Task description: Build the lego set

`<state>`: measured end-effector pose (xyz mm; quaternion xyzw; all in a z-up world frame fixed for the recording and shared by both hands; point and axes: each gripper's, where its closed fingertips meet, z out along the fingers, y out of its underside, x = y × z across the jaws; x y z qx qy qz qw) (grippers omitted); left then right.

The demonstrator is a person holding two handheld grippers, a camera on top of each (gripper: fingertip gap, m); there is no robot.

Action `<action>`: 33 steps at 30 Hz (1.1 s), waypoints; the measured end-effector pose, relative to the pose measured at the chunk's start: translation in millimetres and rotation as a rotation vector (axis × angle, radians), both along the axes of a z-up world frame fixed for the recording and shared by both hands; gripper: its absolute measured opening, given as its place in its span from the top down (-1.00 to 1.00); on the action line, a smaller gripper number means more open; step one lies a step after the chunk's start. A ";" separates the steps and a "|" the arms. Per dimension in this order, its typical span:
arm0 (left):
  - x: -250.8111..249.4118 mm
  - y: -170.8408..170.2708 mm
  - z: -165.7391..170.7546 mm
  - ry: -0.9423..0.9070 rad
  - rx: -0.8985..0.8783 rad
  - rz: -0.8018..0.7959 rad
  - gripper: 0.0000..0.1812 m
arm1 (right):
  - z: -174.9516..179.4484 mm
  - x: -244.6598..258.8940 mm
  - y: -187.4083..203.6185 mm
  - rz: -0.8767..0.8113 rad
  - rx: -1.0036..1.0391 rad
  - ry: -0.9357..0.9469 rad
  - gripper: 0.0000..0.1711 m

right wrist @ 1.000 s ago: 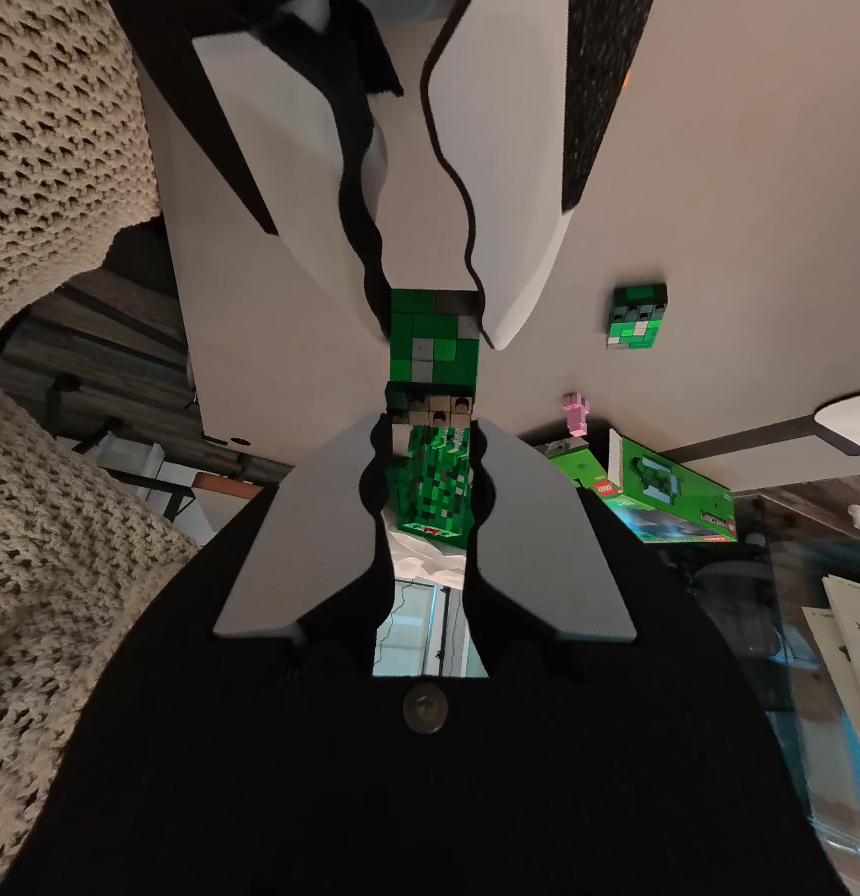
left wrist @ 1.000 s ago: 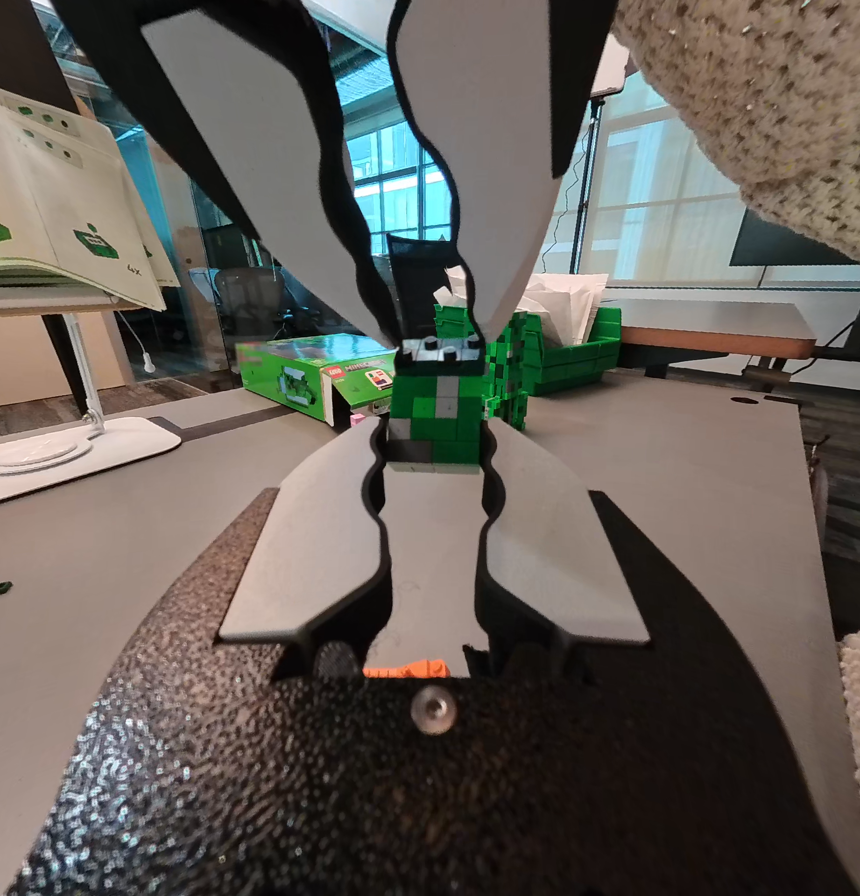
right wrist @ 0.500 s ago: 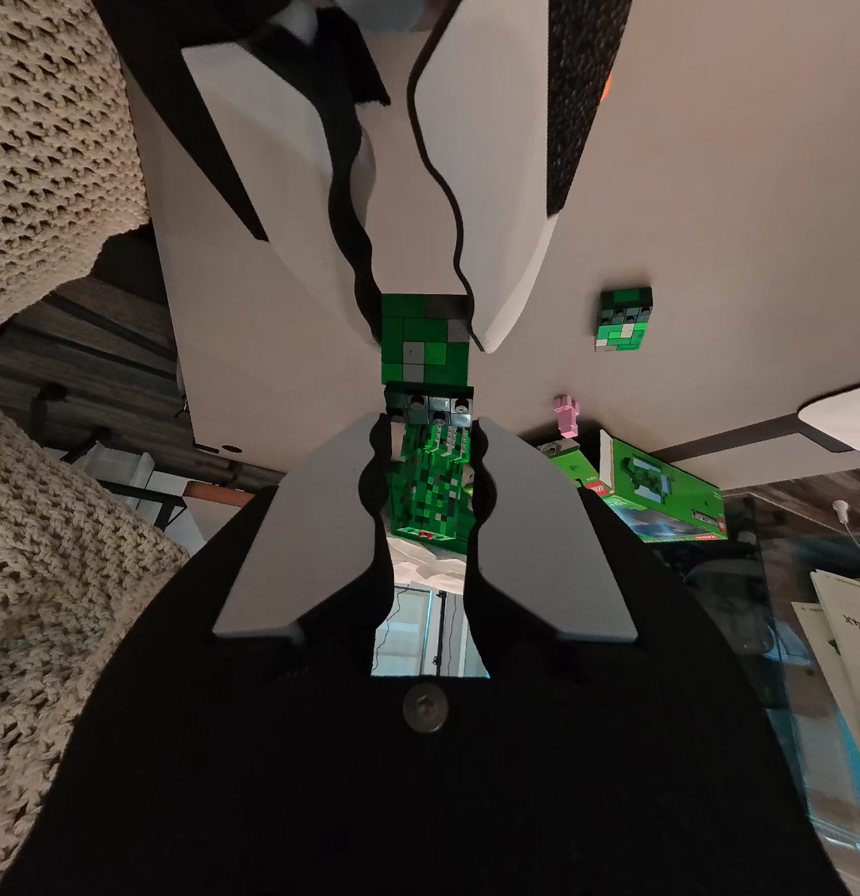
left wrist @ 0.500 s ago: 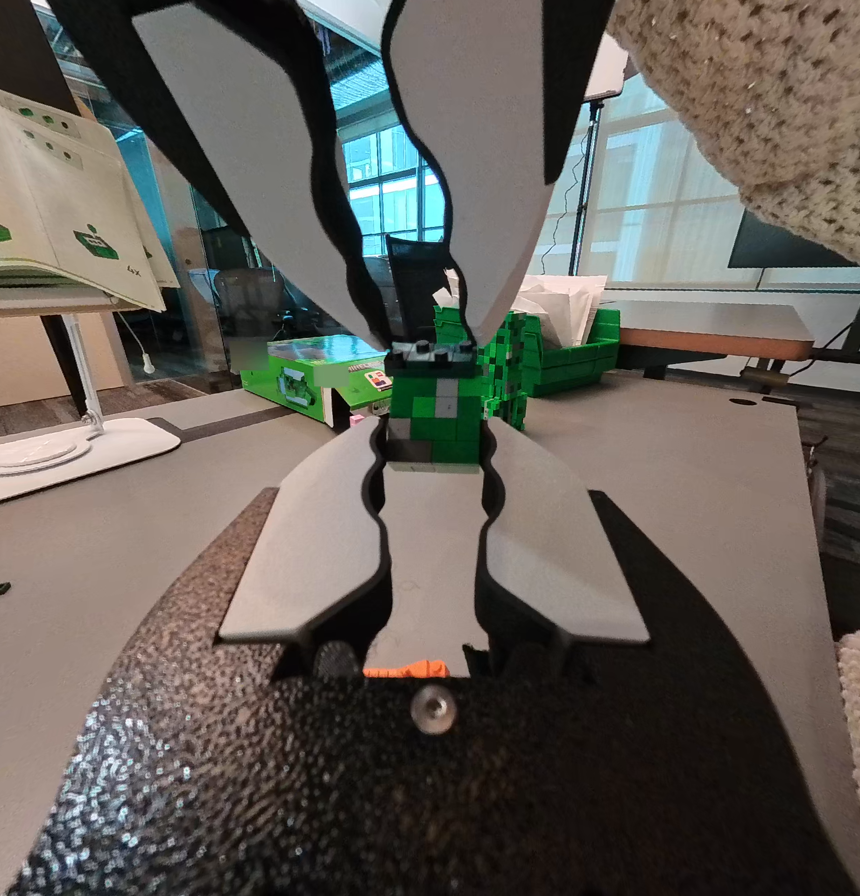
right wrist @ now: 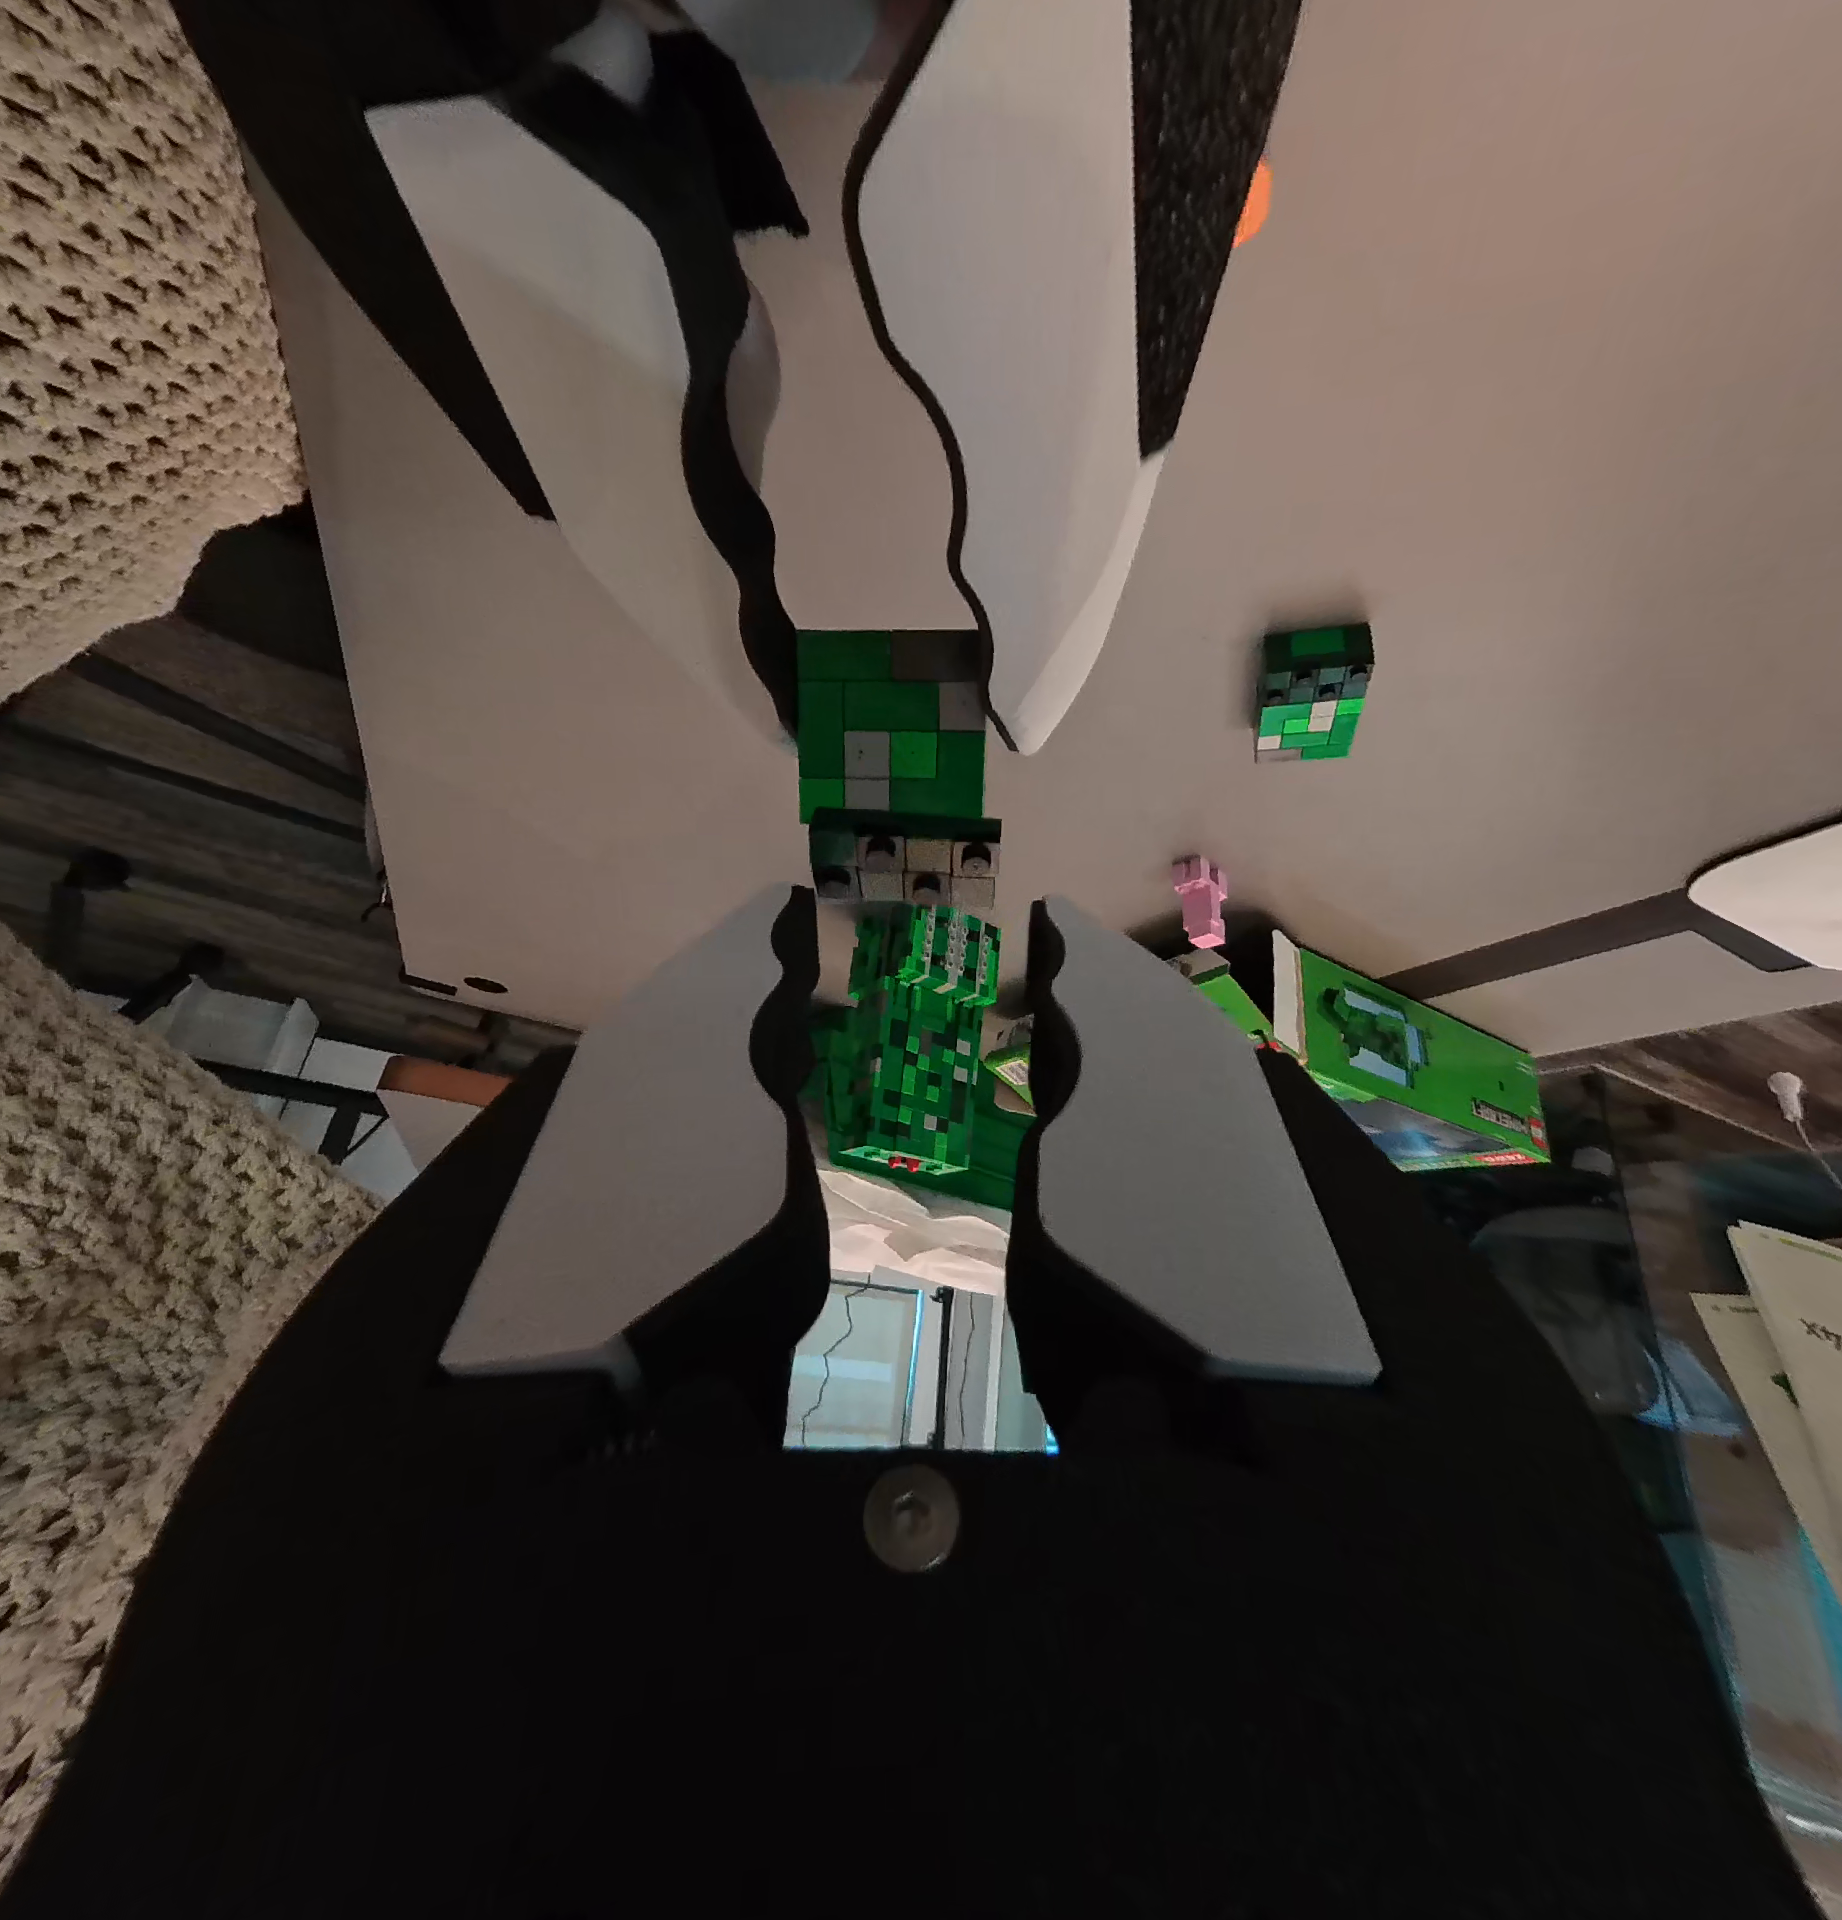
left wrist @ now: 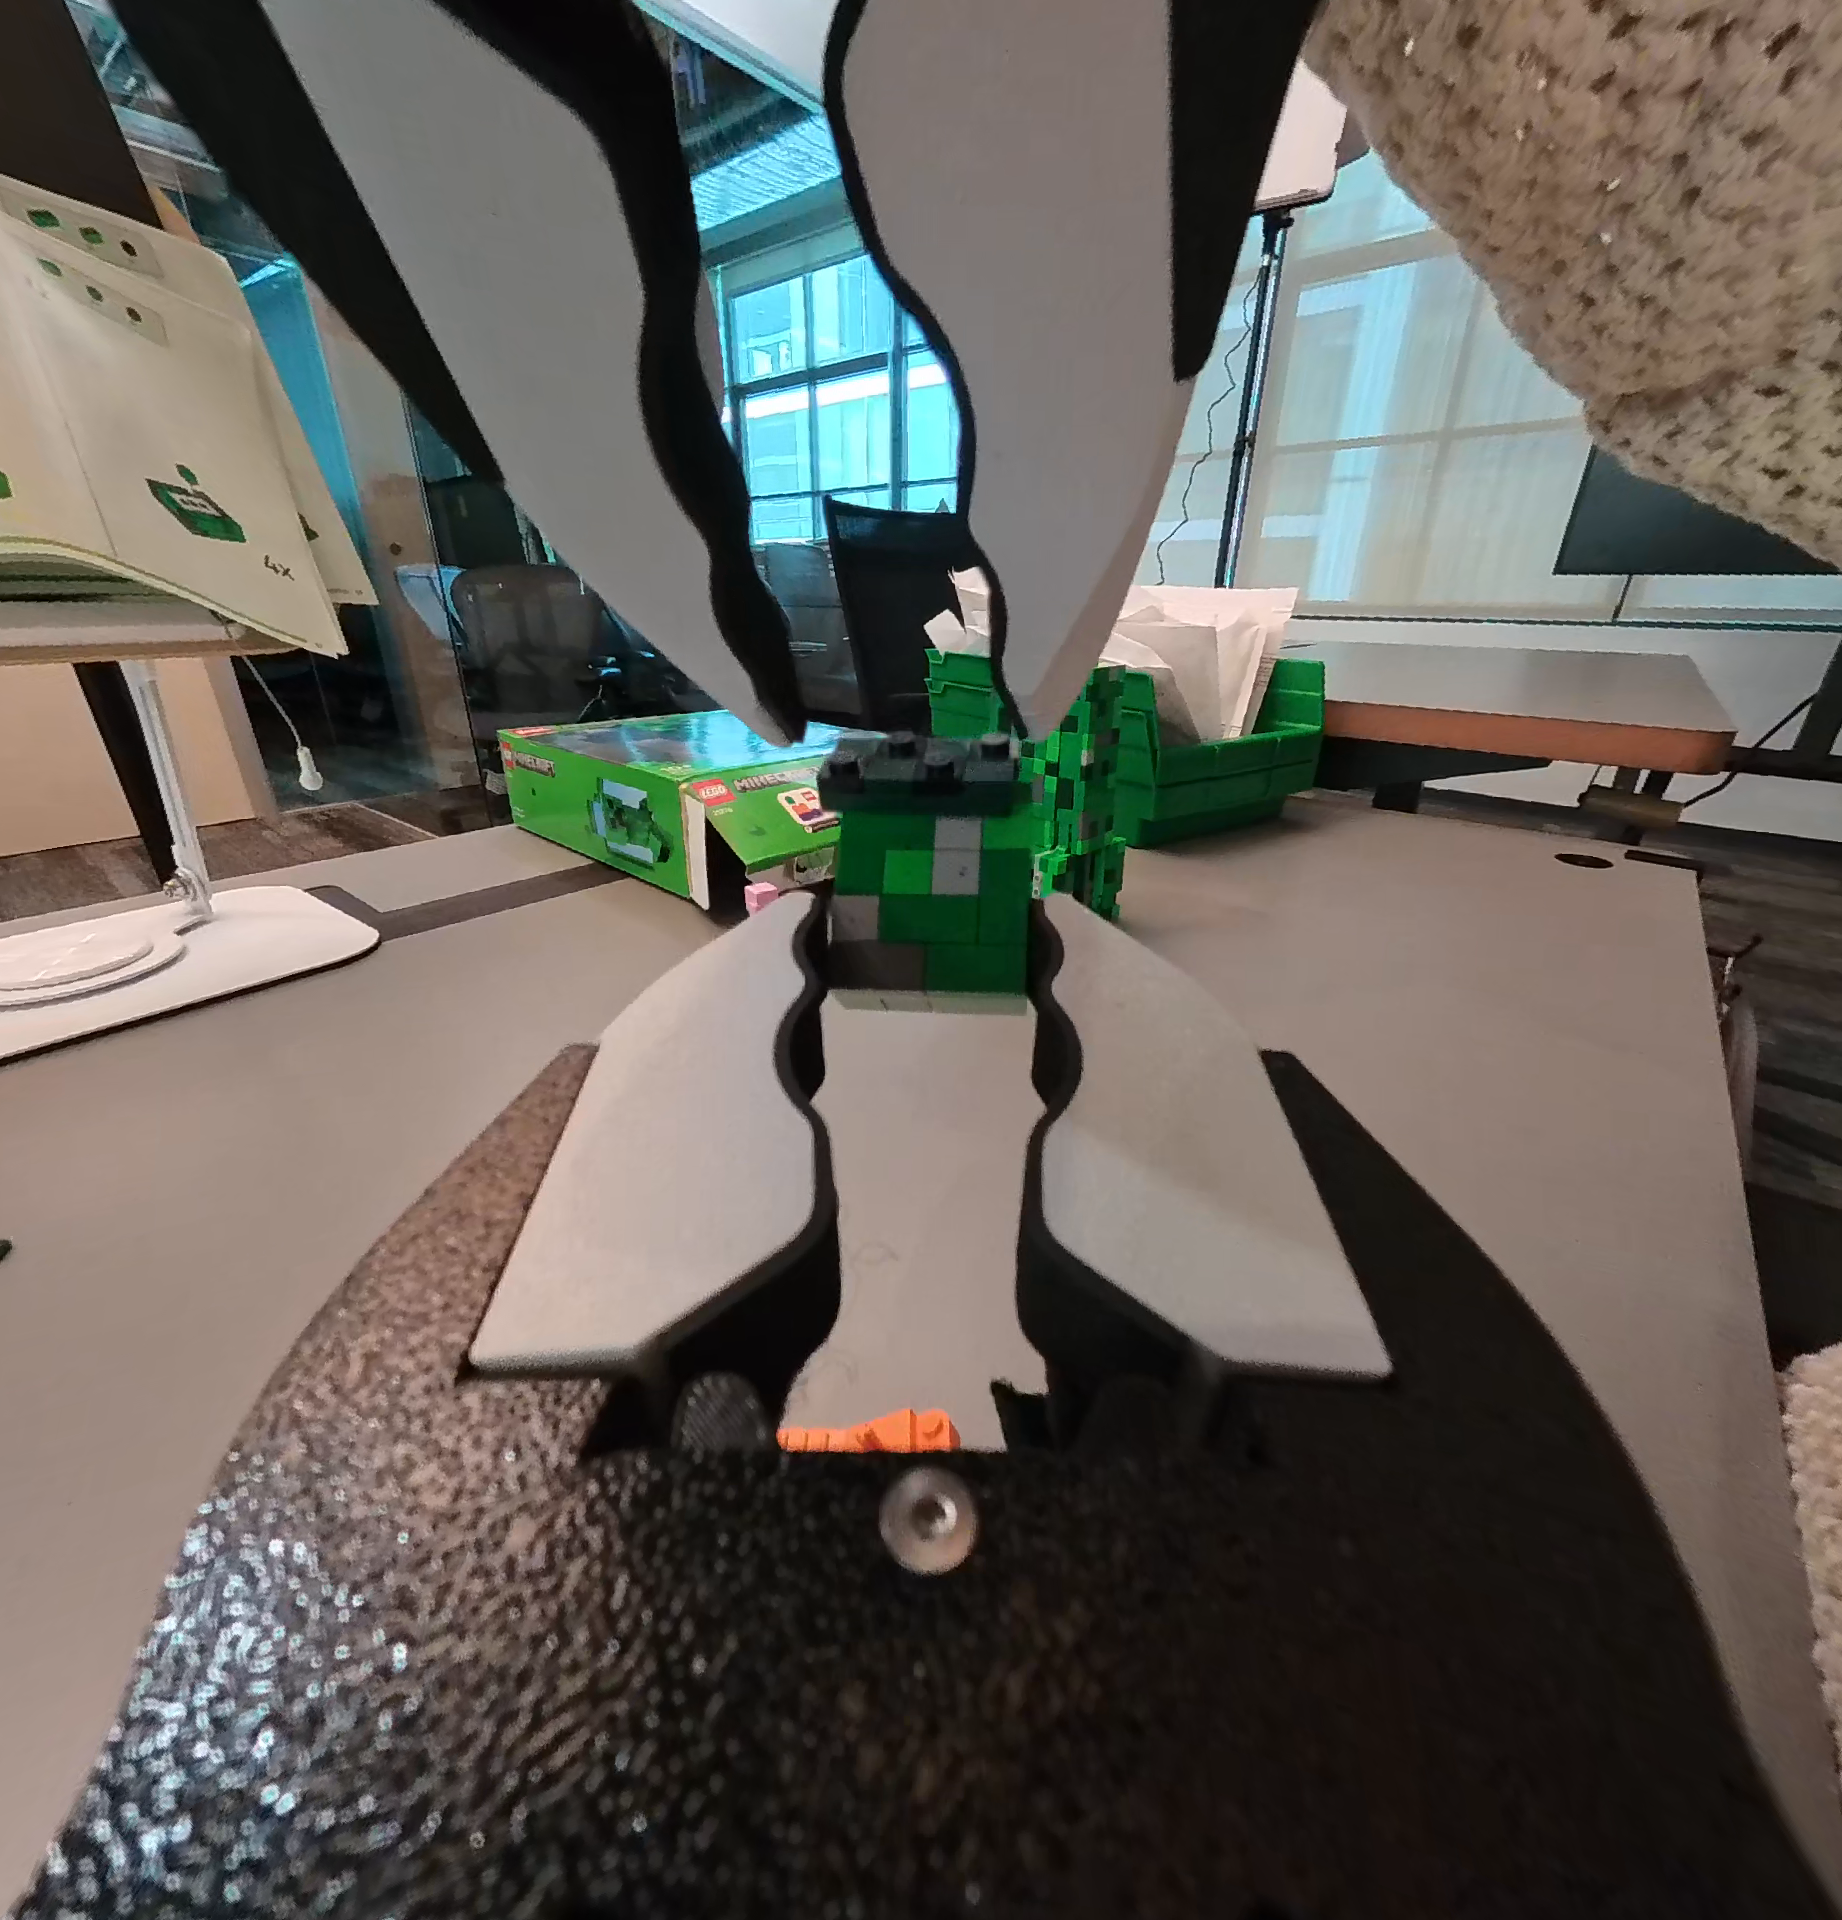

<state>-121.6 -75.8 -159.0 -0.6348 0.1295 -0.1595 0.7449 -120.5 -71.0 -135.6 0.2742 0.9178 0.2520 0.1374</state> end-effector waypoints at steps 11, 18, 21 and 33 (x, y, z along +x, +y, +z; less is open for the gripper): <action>-2.8 2.8 -5.4 0.022 -0.030 0.027 0.59 | 9.2 1.7 6.1 -0.030 -0.111 0.161 0.54; -1.2 4.3 -8.7 0.059 -0.039 0.037 0.59 | 39.0 -19.3 -0.2 -0.141 -0.500 0.830 0.56; -0.6 4.9 -9.5 0.075 -0.039 0.045 0.59 | 69.8 -30.6 10.9 -0.264 -0.638 1.331 0.47; -6.5 4.2 -6.3 0.112 -0.013 0.107 0.59 | 20.9 0.0 26.4 -1.146 -1.161 1.947 0.24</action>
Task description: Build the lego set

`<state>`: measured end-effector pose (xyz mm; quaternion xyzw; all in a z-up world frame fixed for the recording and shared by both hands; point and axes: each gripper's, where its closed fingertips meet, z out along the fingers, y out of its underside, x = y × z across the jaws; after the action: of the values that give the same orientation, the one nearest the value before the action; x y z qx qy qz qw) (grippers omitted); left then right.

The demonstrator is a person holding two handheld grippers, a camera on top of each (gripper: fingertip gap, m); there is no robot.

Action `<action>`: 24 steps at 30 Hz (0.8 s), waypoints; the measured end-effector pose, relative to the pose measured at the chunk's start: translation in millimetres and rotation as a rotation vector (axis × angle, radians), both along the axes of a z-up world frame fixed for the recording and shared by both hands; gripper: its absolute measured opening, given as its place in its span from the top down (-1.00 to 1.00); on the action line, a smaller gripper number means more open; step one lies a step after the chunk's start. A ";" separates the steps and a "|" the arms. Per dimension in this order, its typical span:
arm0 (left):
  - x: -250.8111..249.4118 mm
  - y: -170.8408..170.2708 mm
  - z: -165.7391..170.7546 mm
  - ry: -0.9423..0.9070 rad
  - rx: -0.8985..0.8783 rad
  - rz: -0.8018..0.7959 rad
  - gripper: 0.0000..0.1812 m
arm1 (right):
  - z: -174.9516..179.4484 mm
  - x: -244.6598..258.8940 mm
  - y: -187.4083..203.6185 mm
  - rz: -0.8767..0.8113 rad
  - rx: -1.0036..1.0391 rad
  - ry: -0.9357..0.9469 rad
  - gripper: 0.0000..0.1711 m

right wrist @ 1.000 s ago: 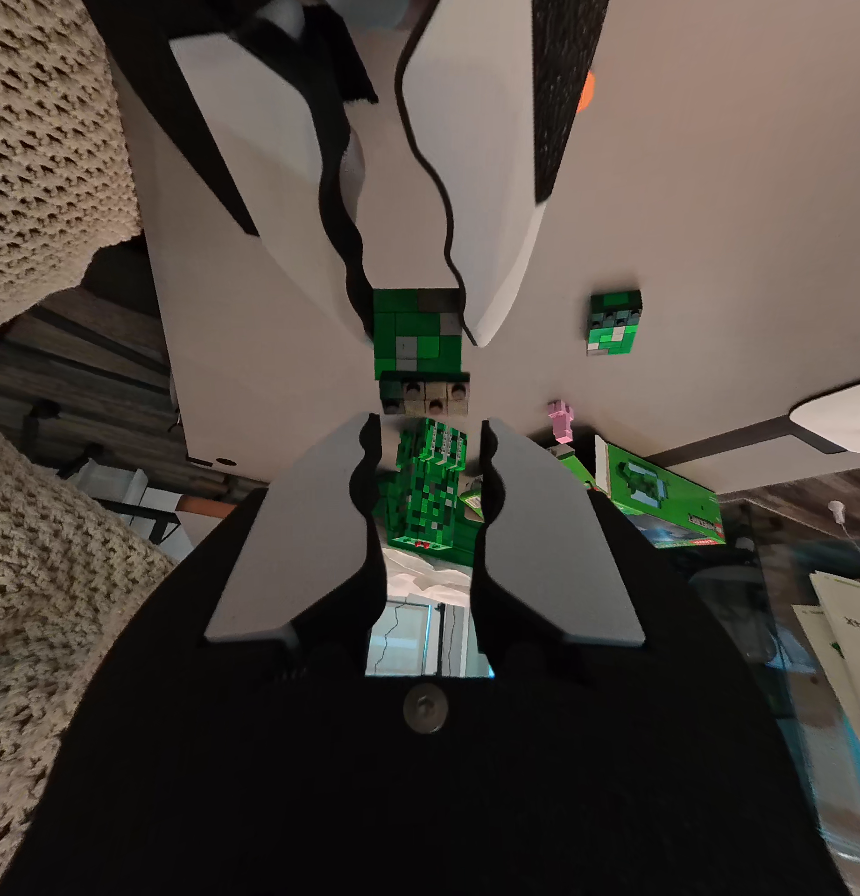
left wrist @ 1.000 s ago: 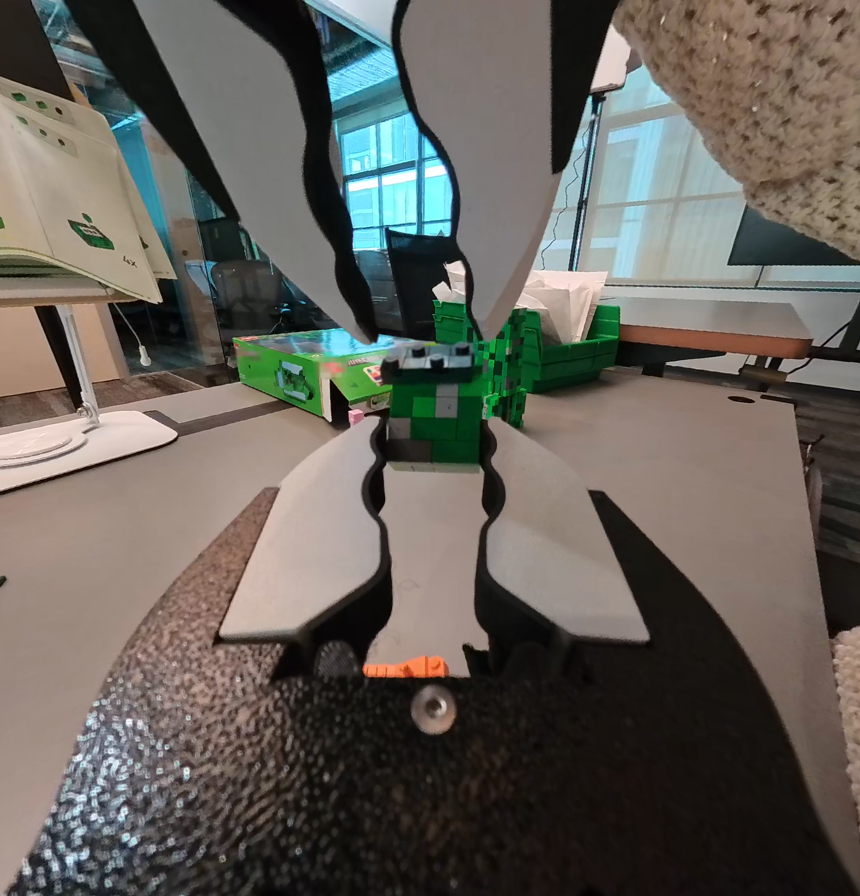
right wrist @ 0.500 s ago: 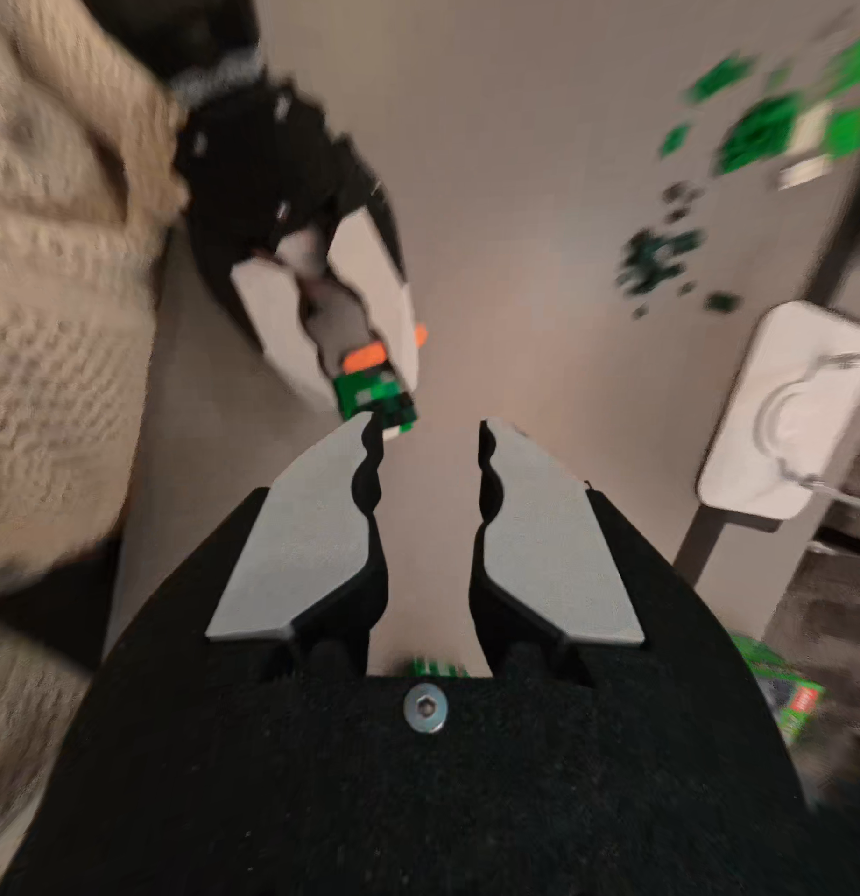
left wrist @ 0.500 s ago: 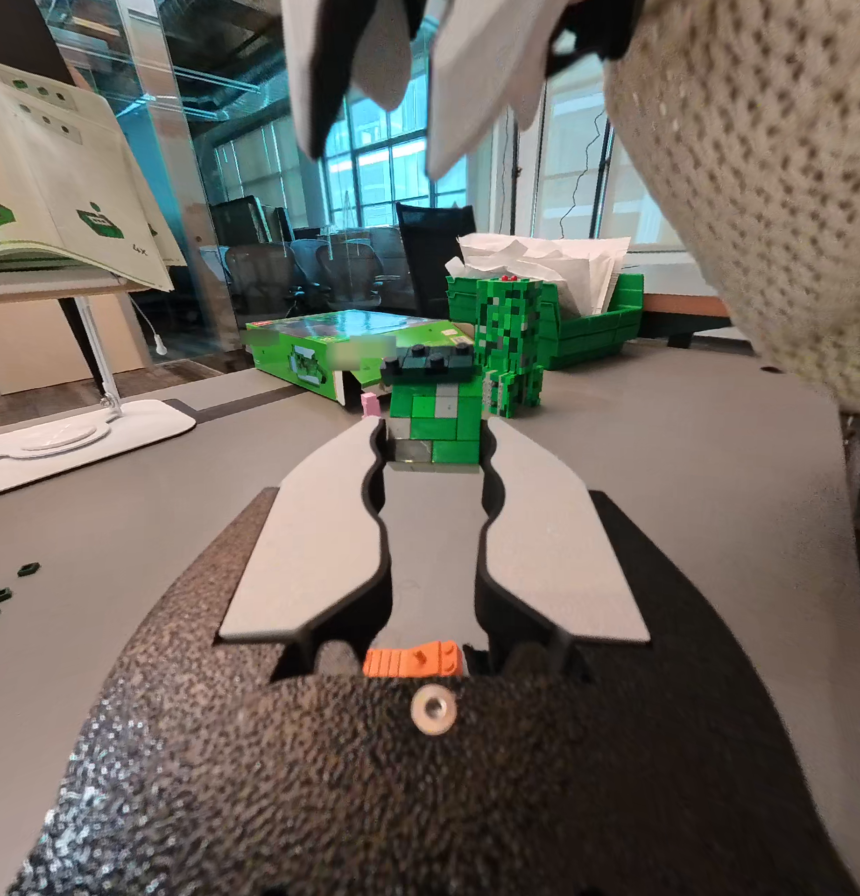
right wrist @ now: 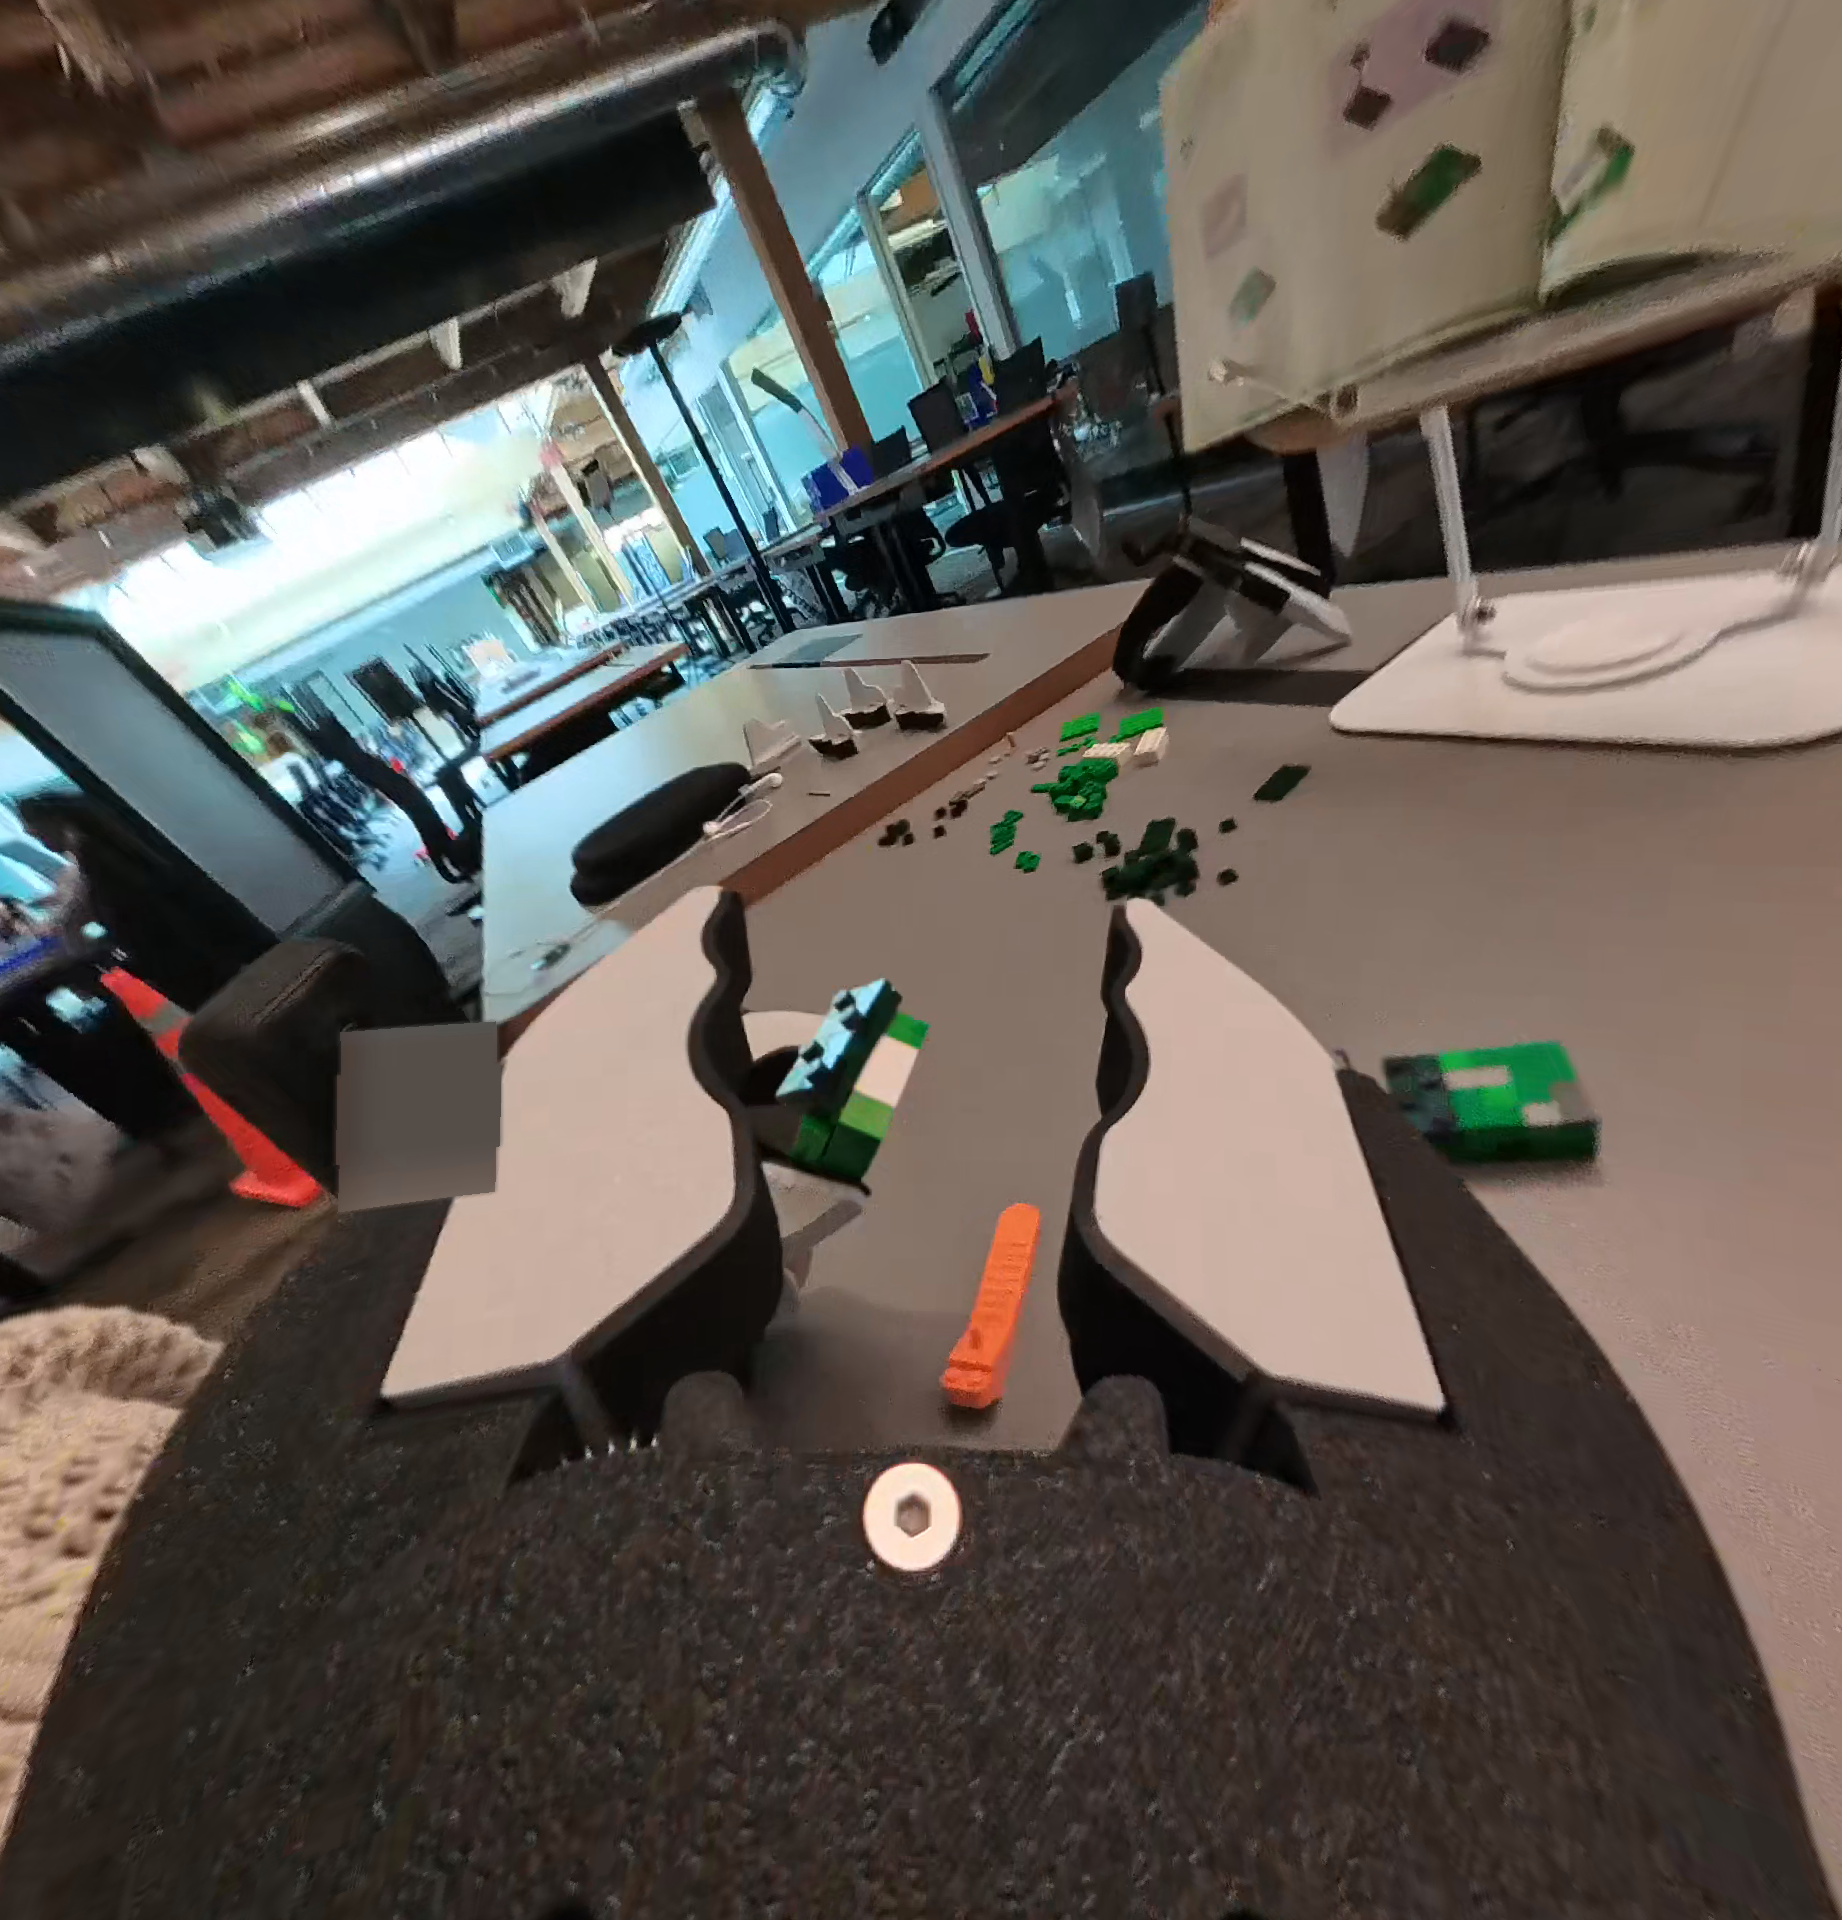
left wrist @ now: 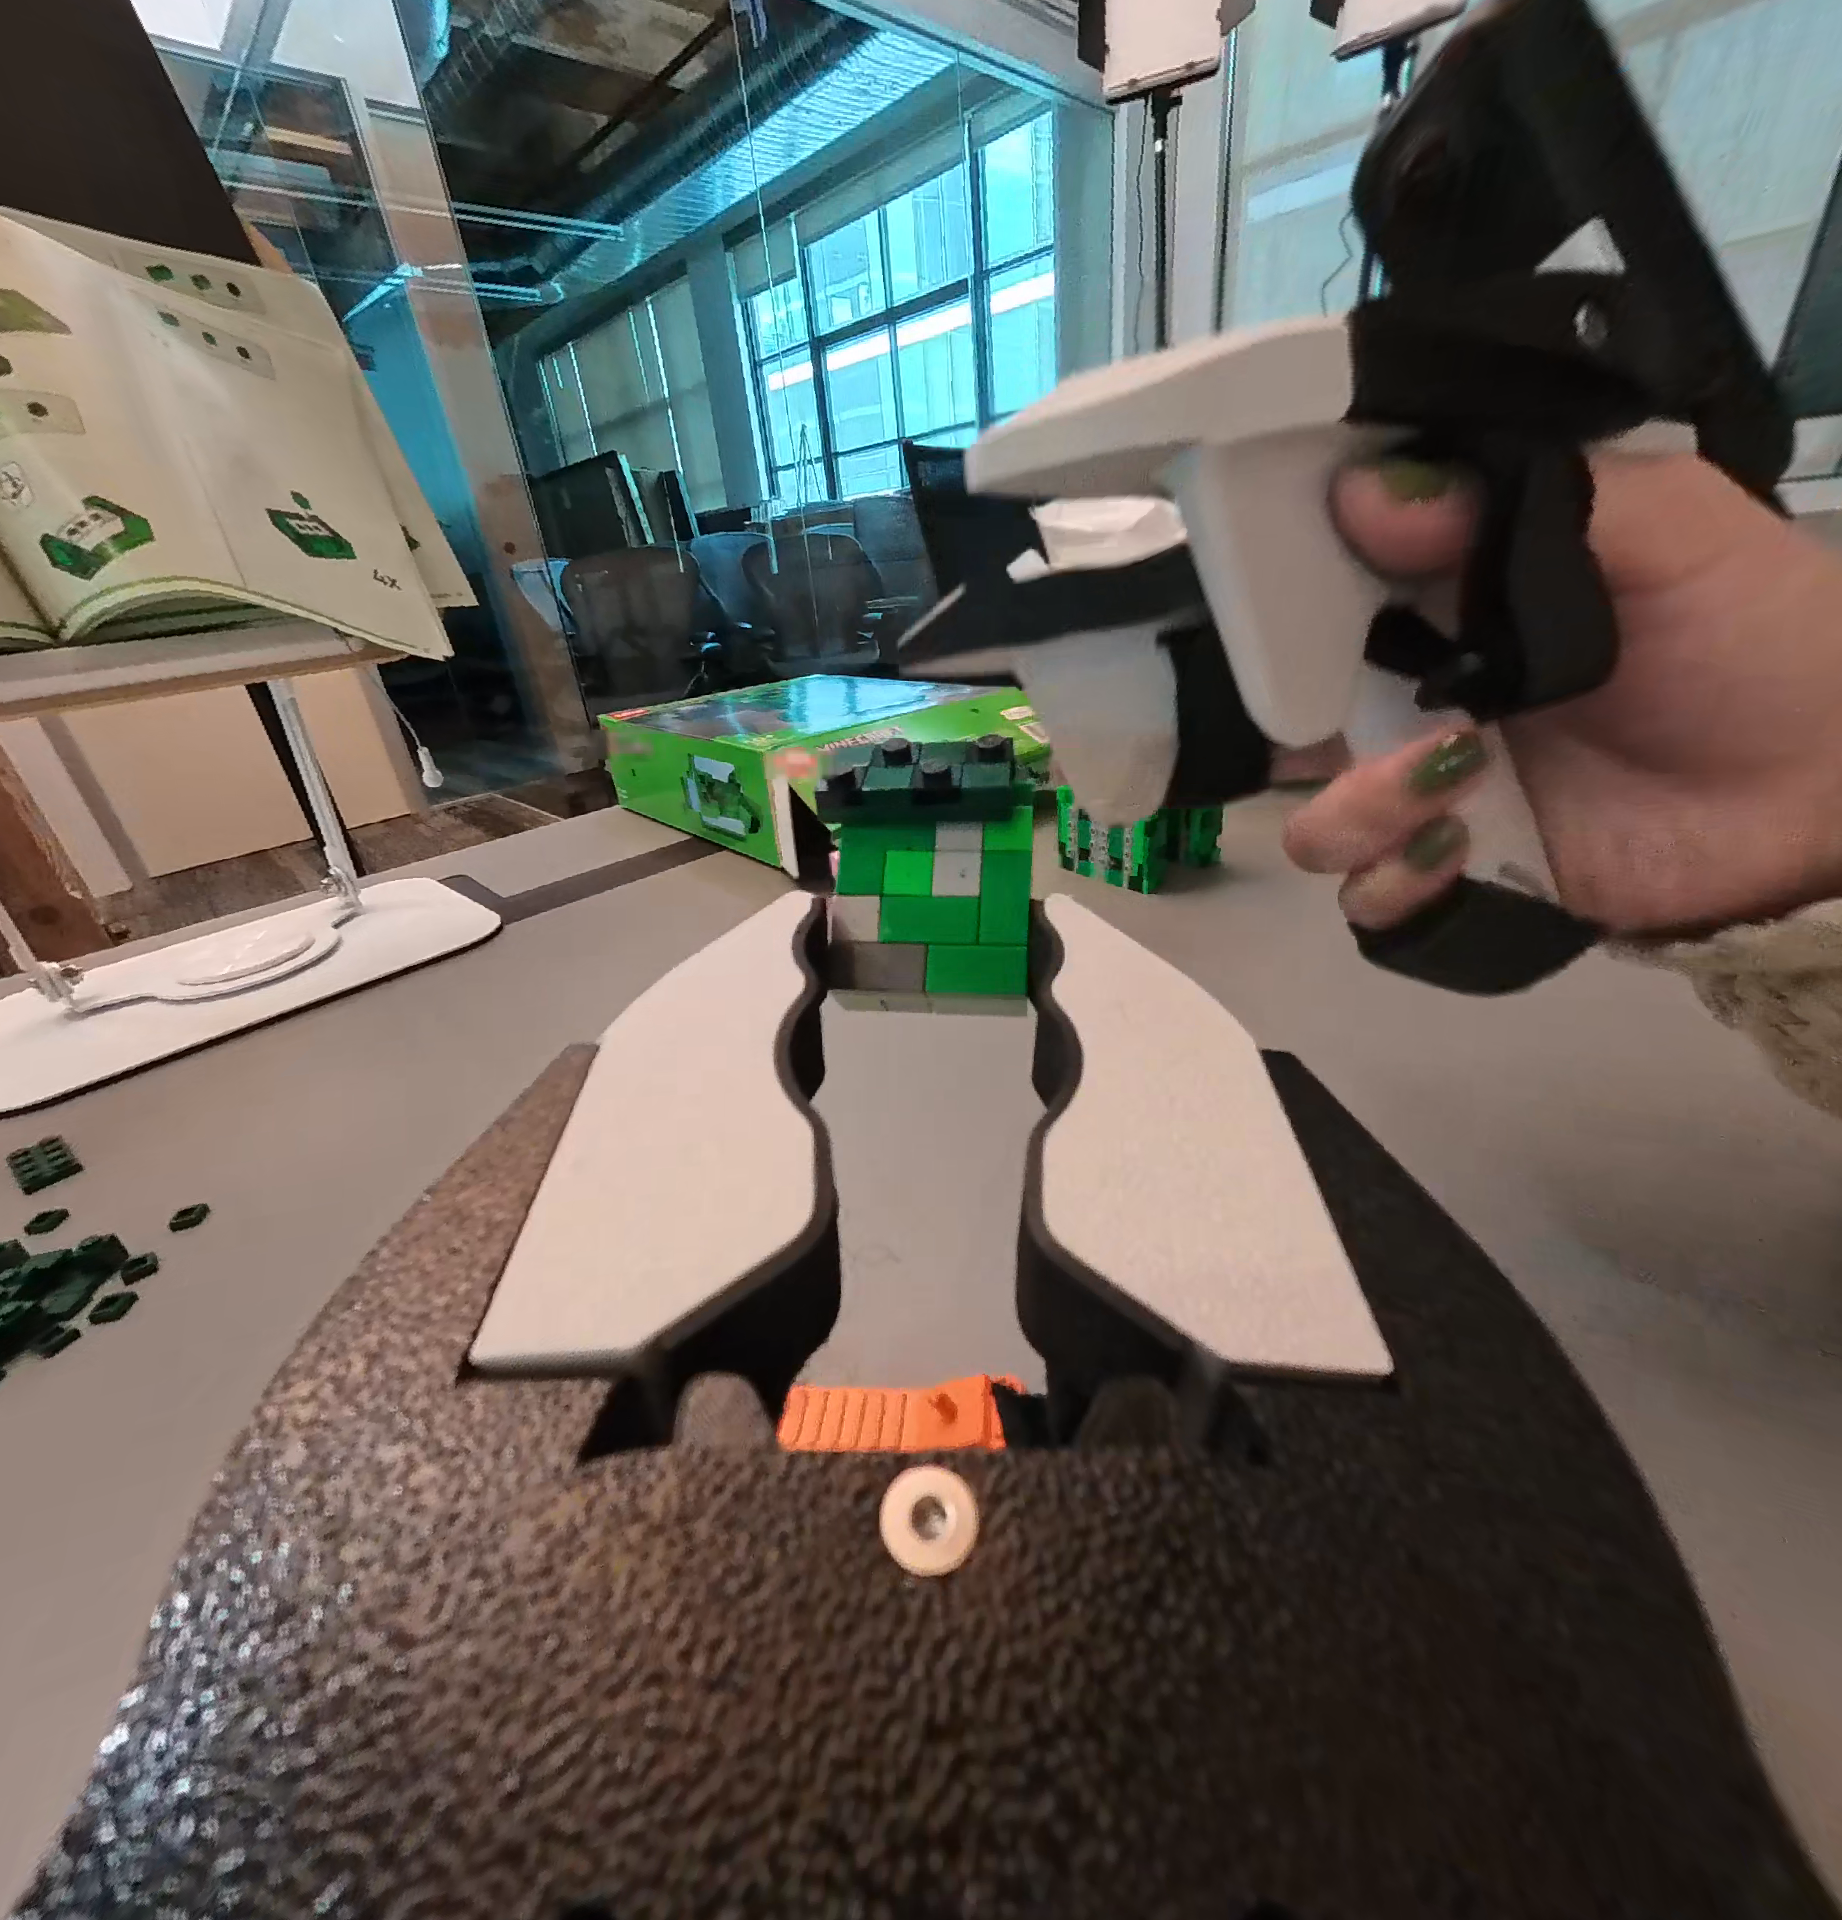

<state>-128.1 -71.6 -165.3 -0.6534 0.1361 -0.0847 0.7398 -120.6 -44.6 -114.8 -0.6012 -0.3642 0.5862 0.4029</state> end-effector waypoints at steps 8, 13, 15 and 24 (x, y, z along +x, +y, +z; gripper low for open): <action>-2.4 -0.3 1.5 0.020 0.012 0.025 0.59 | -30.1 -16.3 -14.9 0.105 -0.134 -0.115 0.38; -1.4 0.1 0.6 0.050 0.014 0.036 0.59 | -35.2 -18.8 -25.0 0.185 -0.198 -0.140 0.47; -0.8 0.3 0.2 0.058 0.013 0.037 0.59 | -34.5 -19.5 -27.6 0.204 -0.213 -0.138 0.51; 0.5 0.8 -1.0 0.075 0.010 0.037 0.59 | -34.9 -18.1 -31.6 0.237 -0.182 -0.177 0.70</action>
<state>-127.6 -70.8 -166.4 -0.6547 0.1523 -0.0456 0.7390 -138.6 -76.1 -149.6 -0.6373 -0.4122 0.6048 0.2411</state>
